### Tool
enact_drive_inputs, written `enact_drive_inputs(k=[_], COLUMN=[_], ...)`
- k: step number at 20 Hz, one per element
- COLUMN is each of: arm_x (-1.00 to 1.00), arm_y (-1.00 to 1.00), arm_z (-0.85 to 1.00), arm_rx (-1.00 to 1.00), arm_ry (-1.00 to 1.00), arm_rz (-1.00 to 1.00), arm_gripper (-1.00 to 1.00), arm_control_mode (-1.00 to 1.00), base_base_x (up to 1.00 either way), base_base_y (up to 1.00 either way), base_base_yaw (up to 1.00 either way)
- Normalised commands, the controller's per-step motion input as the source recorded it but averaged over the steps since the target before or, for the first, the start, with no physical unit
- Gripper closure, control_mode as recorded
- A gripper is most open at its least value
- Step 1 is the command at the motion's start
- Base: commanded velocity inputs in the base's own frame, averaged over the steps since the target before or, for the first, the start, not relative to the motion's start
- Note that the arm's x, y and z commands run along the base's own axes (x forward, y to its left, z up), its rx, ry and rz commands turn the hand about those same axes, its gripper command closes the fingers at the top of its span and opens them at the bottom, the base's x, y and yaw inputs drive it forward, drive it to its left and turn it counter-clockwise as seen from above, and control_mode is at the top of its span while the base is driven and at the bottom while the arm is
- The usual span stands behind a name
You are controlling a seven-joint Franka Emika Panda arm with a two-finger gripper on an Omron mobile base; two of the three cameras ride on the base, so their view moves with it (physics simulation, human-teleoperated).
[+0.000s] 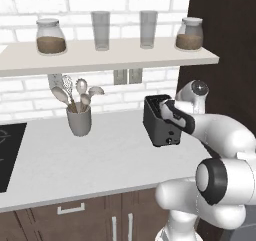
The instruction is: Start the toaster. Once the lever pops up, take the bread to the plate on the dining counter.
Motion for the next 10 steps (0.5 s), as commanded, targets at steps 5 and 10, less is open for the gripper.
enact_drive_inputs(k=[5, 10], arm_x=[0.12, 0.08], arm_y=[0.0, -0.12], arm_z=[-0.08, 0.0], arm_rx=[0.0, 0.04], arm_ry=[-0.06, -0.02], arm_rz=[0.0, 0.0], arm_gripper=[-1.0, -1.0], arm_control_mode=[-1.0, -1.0], base_base_x=[0.0, 0.0], base_base_y=[0.0, 0.0], base_base_yaw=[0.0, 0.0])
